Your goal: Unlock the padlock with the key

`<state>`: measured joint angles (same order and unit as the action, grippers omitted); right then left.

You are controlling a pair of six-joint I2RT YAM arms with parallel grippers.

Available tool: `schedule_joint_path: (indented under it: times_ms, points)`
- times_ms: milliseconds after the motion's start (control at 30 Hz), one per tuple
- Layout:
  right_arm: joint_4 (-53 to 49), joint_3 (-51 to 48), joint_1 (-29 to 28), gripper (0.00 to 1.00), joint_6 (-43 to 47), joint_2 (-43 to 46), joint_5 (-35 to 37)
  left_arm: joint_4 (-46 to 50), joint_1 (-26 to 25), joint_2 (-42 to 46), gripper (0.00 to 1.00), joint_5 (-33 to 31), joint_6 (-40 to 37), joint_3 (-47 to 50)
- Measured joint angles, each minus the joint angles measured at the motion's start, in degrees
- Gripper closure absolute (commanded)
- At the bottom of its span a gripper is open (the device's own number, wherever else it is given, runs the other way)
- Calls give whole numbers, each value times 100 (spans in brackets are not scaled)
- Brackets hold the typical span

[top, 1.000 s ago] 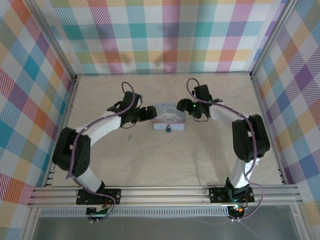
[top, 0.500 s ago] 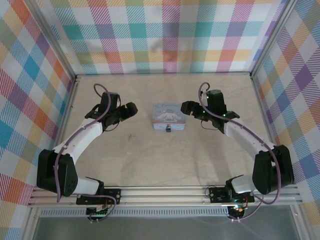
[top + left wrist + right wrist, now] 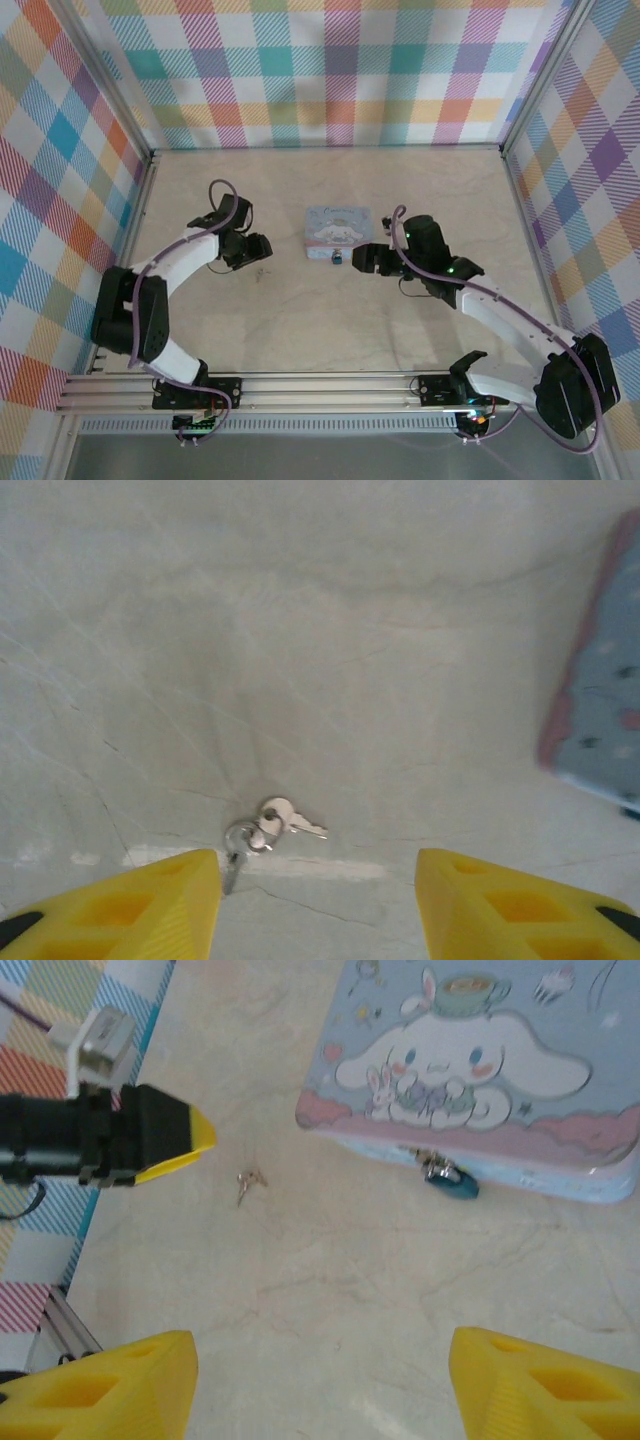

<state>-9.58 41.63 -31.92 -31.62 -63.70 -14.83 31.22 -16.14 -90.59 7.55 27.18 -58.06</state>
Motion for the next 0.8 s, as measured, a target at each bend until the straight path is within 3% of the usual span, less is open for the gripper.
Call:
schedule_joint_path:
  times_ms: [333,800]
  points:
    - [7,-168,-111,31,-50,2,92,186,-352,-809,47,-387,-195,-527]
    - [52,-179,-116,30,-74,-219,87,485,-560,-1067,50,-833,-409,-560]
